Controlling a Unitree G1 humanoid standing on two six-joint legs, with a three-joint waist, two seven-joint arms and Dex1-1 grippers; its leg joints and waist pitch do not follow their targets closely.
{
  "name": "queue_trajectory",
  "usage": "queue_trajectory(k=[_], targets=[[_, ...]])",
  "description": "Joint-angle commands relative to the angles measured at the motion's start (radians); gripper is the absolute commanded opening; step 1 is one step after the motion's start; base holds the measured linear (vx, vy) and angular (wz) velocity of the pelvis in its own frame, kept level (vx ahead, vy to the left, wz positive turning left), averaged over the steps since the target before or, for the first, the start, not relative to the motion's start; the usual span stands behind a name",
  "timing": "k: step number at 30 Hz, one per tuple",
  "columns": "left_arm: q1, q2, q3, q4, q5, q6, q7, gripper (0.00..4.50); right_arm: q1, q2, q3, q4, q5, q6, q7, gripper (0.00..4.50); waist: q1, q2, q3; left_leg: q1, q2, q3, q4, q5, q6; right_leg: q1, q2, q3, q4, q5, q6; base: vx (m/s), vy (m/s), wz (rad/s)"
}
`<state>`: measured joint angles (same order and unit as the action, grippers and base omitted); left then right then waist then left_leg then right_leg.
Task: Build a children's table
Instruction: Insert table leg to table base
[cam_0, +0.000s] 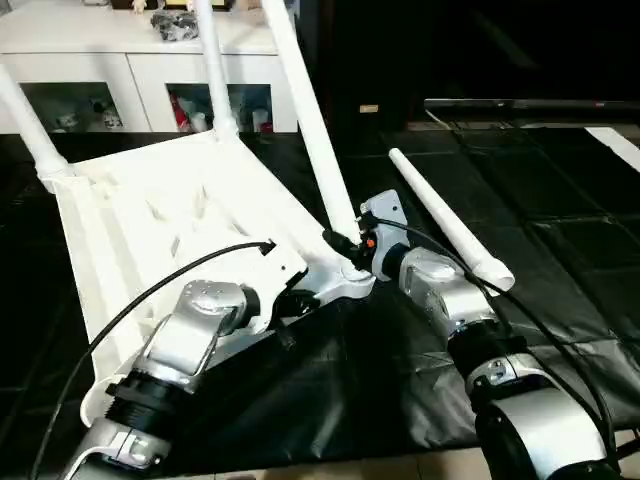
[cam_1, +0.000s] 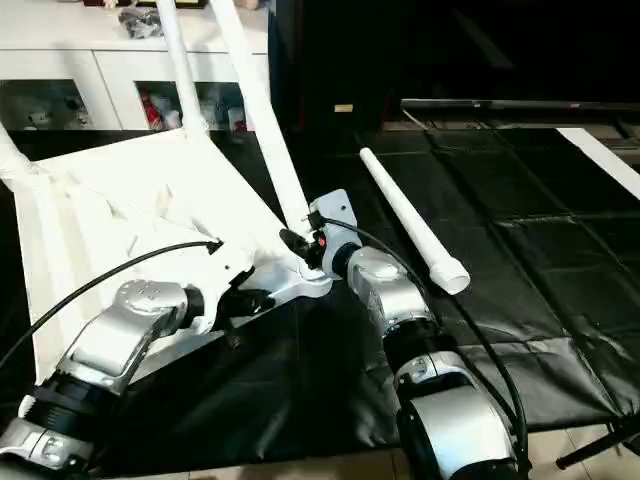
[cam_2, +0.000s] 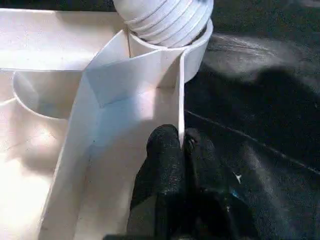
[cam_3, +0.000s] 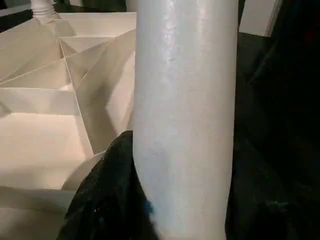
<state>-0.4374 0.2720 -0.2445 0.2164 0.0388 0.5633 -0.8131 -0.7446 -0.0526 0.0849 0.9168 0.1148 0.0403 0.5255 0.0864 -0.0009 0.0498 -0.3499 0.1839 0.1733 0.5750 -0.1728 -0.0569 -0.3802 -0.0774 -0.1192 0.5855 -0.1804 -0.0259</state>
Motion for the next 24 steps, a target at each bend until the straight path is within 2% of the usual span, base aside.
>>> queue_trajectory(k=[1,4,8,9,10,11,12,13,14,15,16,17,18,20,22,24], targets=[[-0.061,0.003,0.013,-0.026,0.008,-0.049,0.034,0.0,0.071,0.015,0.024,0.083,-0.025,0.035,0.014,1.91,-0.001,0.01,-0.047,0.012,0.055,-0.028,-0.08,-0.398,-0.014,0.023,-0.093,0.068,-0.095,-0.453,-0.129,0.0,0.0,0.0],[-0.064,0.034,0.002,-0.01,0.025,-0.083,0.021,0.0,0.09,0.005,-0.006,0.035,0.002,-0.009,0.035,1.91,0.001,0.012,-0.048,0.013,0.055,-0.028,-0.081,-0.401,-0.011,0.023,-0.093,0.068,-0.097,-0.456,-0.123,0.0,0.0,0.0],[-0.058,0.079,-0.019,0.002,0.039,-0.152,-0.019,0.0,0.117,-0.012,-0.057,-0.063,0.077,-0.044,0.116,1.91,0.006,0.013,-0.054,0.012,0.059,-0.025,-0.081,-0.37,-0.001,0.026,-0.091,0.073,-0.089,-0.376,-0.136,0.0,0.0,0.0],[-0.058,0.079,-0.019,0.002,0.039,-0.152,-0.019,0.0,0.117,-0.012,-0.057,-0.063,0.077,-0.044,0.116,1.91,0.006,0.012,-0.055,0.011,0.059,-0.024,-0.081,-0.357,0.0,0.026,-0.091,0.073,-0.085,-0.353,-0.144,0.0,0.0,0.0],[-0.054,0.098,-0.019,0.006,0.025,-0.185,-0.056,0.0,0.134,-0.027,-0.085,-0.132,0.126,-0.05,0.171,1.91,0.004,0.01,-0.057,0.005,0.059,-0.023,-0.081,-0.33,0.005,0.031,-0.089,0.073,-0.079,-0.311,-0.158,0.0,0.0,0.0],[-0.054,0.107,-0.011,0.012,0.013,-0.19,-0.07,0.0,0.145,-0.04,-0.103,-0.181,0.16,-0.042,0.21,1.91,0.007,0.009,-0.06,0.005,0.059,-0.02,-0.078,-0.298,0.018,0.034,-0.087,0.074,-0.074,-0.266,-0.165,0.0,0.0,0.0],[-0.054,0.107,-0.011,0.012,0.013,-0.19,-0.07,0.0,0.145,-0.04,-0.103,-0.181,0.16,-0.042,0.21,1.91,0.008,0.01,-0.06,0.005,0.06,-0.019,-0.077,-0.285,0.023,0.033,-0.087,0.075,-0.07,-0.242,-0.171,0.0,0.0,0.0],[-0.055,0.119,-0.008,0.021,-0.001,-0.23,-0.099,0.0,0.154,-0.052,-0.118,-0.226,0.189,-0.036,0.24,1.91,0.005,0.004,-0.062,-0.001,0.06,-0.018,-0.076,-0.25,0.031,0.038,-0.087,0.073,-0.065,-0.203,-0.186,0.0,0.0,0.0],[-0.056,0.125,-0.007,0.025,-0.006,-0.235,-0.104,0.0,0.159,-0.055,-0.13,-0.252,0.214,-0.013,0.258,1.91,0.009,0.005,-0.068,-0.003,0.059,-0.018,-0.071,-0.207,0.041,0.041,-0.089,0.073,-0.058,-0.163,-0.193,0.0,0.0,0.0],[-0.057,0.127,-0.006,0.026,-0.008,-0.237,-0.105,0.0,0.161,-0.056,-0.133,-0.261,0.222,-0.005,0.264,1.91,0.01,0.006,-0.076,-0.007,0.059,-0.018,-0.064,-0.14,0.056,0.045,-0.088,0.073,-0.043,-0.072,-0.209,0.0,0.0,0.0],[-0.06,0.142,0.006,0.032,-0.043,-0.247,-0.137,0.0,0.176,-0.069,-0.152,-0.325,0.273,0.047,0.311,1.91,0.009,0.003,-0.077,-0.011,0.057,-0.017,-0.061,-0.104,0.069,0.047,-0.085,0.072,-0.038,-0.024,-0.218,0.0,0.0,0.0],[-0.06,0.144,0.006,0.032,-0.044,-0.248,-0.14,0.0,0.177,-0.07,-0.152,-0.329,0.276,0.051,0.314,1.91,0.012,0.003,-0.082,-0.014,0.055,-0.016,-0.052,-0.045,0.098,0.044,-0.083,0.071,-0.025,0.063,-0.234,0.0,0.0,0.0],[-0.063,0.16,0.011,0.031,-0.064,-0.253,-0.172,0.27,0.188,-0.084,-0.154,-0.366,0.302,0.09,0.346,1.91,0.011,0.007,-0.081,-0.017,0.053,-0.015,-0.047,-0.023,0.118,0.04,-0.081,0.069,-0.021,0.104,-0.249,0.0,0.0,0.0],[-0.069,0.168,0.03,0.029,-0.091,-0.236,-0.196,0.44,0.195,-0.095,-0.154,-0.388,0.315,0.119,0.359,1.91,0.012,0.008,-0.079,-0.022,0.053,-0.013,-0.045,-0.027,0.133,0.039,-0.082,0.067,-0.023,0.104,-0.255,0.0,0.0,0.0],[-0.07,0.171,0.048,0.014,-0.127,-0.228,-0.229,0.54,0.201,-0.104,-0.151,-0.405,0.317,0.134,0.362,1.91,0.016,0.008,-0.074,-0.02,0.054,-0.011,-0.049,-0.082,0.112,0.039,-0.087,0.066,-0.032,0.015,-0.254,0.0,0.0,0.0],[-0.077,0.176,0.08,-0.01,-0.18,-0.218,-0.267,0.76,0.209,-0.111,-0.15,-0.436,0.323,0.159,0.36,1.91,0.019,0.01,-0.067,-0.017,0.058,-0.012,-0.054,-0.139,0.076,0.036,-0.087,0.067,-0.041,-0.083,-0.243,0.0,0.0,0.0]])
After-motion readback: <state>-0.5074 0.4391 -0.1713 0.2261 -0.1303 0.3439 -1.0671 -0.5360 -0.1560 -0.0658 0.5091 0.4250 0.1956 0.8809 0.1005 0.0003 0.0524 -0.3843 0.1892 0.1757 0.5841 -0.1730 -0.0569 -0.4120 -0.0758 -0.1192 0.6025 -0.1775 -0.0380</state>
